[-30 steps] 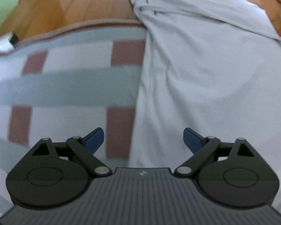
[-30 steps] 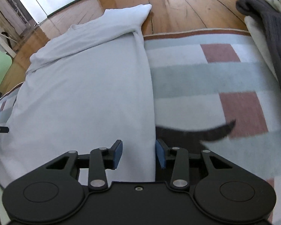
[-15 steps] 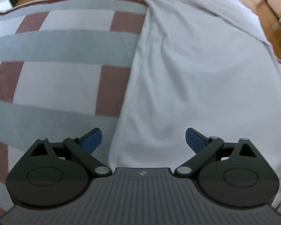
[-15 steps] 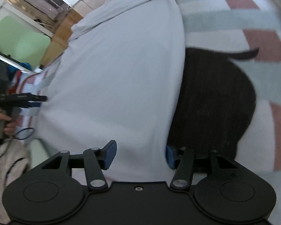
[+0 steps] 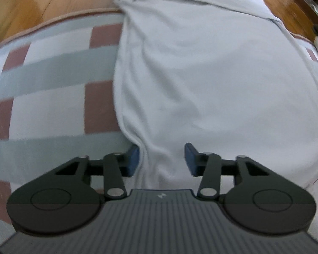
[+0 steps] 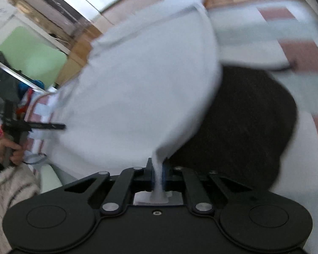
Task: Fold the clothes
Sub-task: 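Grasp the shirt hem with the right gripper and lift it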
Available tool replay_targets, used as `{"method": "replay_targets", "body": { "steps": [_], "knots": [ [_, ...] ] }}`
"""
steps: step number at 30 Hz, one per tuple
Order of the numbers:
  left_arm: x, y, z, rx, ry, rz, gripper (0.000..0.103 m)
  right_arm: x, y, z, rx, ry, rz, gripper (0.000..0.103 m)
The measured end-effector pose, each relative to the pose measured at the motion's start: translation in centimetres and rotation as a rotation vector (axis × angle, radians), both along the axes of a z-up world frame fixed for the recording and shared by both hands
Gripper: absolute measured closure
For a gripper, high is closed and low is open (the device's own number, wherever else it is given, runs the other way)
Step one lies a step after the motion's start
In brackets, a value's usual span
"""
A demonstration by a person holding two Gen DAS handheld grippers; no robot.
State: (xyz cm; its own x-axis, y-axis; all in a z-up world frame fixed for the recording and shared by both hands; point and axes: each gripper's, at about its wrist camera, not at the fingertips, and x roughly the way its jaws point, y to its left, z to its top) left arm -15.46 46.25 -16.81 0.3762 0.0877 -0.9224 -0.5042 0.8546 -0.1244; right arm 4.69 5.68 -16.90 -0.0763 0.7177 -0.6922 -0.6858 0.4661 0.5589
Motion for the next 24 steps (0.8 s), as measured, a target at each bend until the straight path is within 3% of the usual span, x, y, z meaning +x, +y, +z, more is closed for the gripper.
{"method": "replay_targets", "body": {
  "steps": [2, 4, 6, 10, 12, 14, 16, 20, 24],
  "knots": [
    [0.9, -0.2, 0.2, -0.001, -0.024, -0.019, 0.063, 1.5, 2.2, 1.9, 0.01, -0.038, -0.027, 0.094],
    [2.2, -0.3, 0.5, 0.006, -0.053, -0.042, 0.076, 3.4, 4.5, 3.8, -0.004, -0.081, -0.069, 0.095],
    [3.7, 0.0, 1.5, 0.005, -0.136, -0.082, 0.084, 4.9, 7.1, 5.2, -0.069, -0.158, -0.066, 0.096],
    [7.6, 2.0, 3.8, -0.039, -0.363, -0.09, 0.085, 8.5, 11.6, 7.2, -0.165, -0.299, -0.075, 0.097],
    [8.6, 3.1, 4.3, -0.053, -0.408, -0.032, 0.083, 9.6, 13.4, 7.9, -0.172, -0.338, -0.106, 0.097],
    [8.1, 3.8, 4.3, -0.071, -0.416, 0.0, 0.071, 9.8, 14.8, 8.2, -0.19, -0.399, -0.131, 0.097],
    [7.0, 4.2, 4.1, -0.078, -0.407, 0.017, 0.051, 9.7, 15.3, 7.6, -0.225, -0.435, -0.148, 0.097],
    [3.2, 5.3, 2.9, -0.068, -0.311, 0.076, 0.043, 9.4, 15.2, 5.0, -0.3, -0.473, -0.155, 0.097],
    [1.3, 7.1, 1.1, -0.242, -0.25, 0.109, 0.041, 10.3, 13.9, 3.2, -0.322, -0.412, -0.186, 0.097]
  ]
}}
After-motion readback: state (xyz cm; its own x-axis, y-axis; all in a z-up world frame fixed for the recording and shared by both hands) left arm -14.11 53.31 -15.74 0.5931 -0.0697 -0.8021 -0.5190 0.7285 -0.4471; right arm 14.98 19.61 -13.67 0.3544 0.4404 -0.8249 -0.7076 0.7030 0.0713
